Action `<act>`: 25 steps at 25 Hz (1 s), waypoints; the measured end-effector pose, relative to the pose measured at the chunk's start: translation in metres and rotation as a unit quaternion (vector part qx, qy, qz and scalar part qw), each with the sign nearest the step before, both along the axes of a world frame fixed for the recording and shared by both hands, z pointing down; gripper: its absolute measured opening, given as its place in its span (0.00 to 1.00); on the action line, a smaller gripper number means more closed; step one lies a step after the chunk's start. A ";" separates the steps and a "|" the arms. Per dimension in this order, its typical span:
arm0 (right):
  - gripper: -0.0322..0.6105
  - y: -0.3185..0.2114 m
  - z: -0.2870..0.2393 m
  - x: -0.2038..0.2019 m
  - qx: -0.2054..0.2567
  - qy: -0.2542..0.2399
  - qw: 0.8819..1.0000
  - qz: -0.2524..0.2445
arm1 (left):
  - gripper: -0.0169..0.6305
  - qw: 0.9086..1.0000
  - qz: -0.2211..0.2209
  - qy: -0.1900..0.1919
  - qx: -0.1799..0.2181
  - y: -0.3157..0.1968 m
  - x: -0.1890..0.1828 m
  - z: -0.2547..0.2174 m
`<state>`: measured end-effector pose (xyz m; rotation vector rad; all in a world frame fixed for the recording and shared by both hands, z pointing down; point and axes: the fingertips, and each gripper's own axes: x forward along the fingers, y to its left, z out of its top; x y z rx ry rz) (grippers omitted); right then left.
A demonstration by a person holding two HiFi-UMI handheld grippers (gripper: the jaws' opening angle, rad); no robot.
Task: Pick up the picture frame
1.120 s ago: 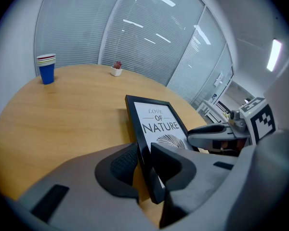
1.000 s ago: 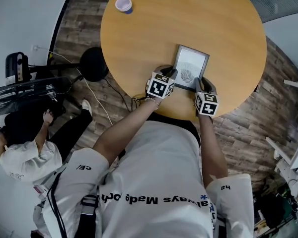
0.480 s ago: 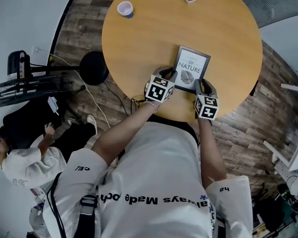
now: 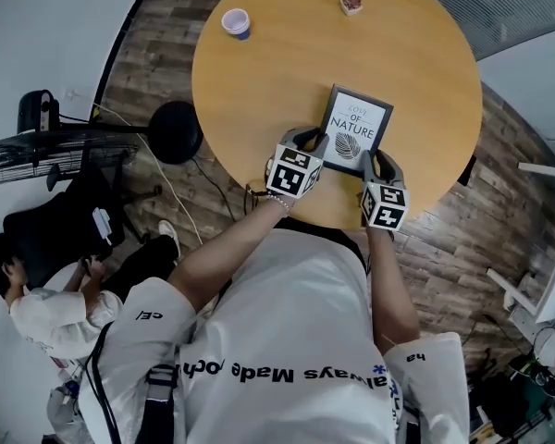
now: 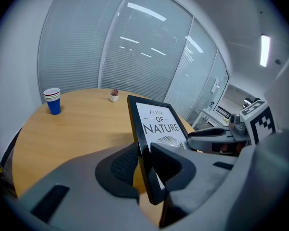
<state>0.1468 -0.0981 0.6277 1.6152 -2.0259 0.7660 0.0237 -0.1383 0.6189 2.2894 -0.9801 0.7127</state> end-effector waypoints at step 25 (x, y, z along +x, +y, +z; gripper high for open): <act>0.21 0.003 -0.119 -0.012 0.103 0.033 0.994 -0.006 | 0.17 0.994 -0.027 0.038 0.100 0.008 -0.014 -0.116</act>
